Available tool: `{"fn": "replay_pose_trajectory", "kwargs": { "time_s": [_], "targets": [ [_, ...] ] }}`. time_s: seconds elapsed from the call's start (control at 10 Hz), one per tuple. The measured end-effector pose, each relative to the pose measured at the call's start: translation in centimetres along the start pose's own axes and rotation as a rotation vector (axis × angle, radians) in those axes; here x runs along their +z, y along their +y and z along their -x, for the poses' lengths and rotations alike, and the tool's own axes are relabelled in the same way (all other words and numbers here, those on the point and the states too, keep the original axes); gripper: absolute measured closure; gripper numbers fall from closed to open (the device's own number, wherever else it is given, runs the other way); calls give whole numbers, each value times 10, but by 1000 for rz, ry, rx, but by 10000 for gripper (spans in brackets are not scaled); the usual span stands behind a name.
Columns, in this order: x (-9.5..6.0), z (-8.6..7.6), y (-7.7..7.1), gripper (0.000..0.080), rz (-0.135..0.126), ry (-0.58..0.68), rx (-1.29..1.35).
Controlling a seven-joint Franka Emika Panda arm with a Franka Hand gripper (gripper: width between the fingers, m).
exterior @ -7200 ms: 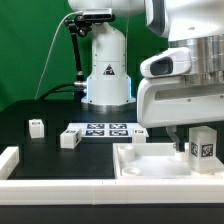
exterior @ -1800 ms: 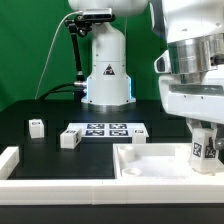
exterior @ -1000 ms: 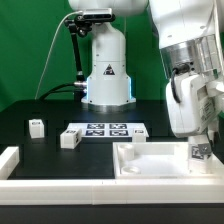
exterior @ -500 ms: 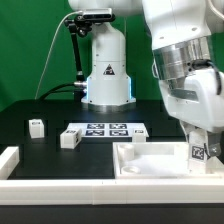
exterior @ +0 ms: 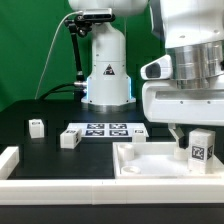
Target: Assemble one leg
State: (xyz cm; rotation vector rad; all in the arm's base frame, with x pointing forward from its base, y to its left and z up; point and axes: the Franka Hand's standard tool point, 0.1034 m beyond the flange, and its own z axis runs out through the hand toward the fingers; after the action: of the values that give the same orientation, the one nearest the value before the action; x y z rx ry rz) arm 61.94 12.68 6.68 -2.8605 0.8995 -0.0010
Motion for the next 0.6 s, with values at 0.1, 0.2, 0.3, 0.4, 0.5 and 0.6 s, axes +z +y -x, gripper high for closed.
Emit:
{"fn": "replay_pose_trajectory", "kwargs": {
  "time_s": [0.1,0.2,0.3,0.4,0.5,0.6],
  "targets": [
    [-3,-3,-2,151,2,11,-148],
    [-2,-3,-1,151,2,9,-186],
    [-2,-3,-1,151,2,9,-166],
    [-2,-3,-1,151,2,9,-167],
    [-2,-3,-1,239,2,9,-167],
    [-2,-3,-1,374,2,9,-167]
  ]
}}
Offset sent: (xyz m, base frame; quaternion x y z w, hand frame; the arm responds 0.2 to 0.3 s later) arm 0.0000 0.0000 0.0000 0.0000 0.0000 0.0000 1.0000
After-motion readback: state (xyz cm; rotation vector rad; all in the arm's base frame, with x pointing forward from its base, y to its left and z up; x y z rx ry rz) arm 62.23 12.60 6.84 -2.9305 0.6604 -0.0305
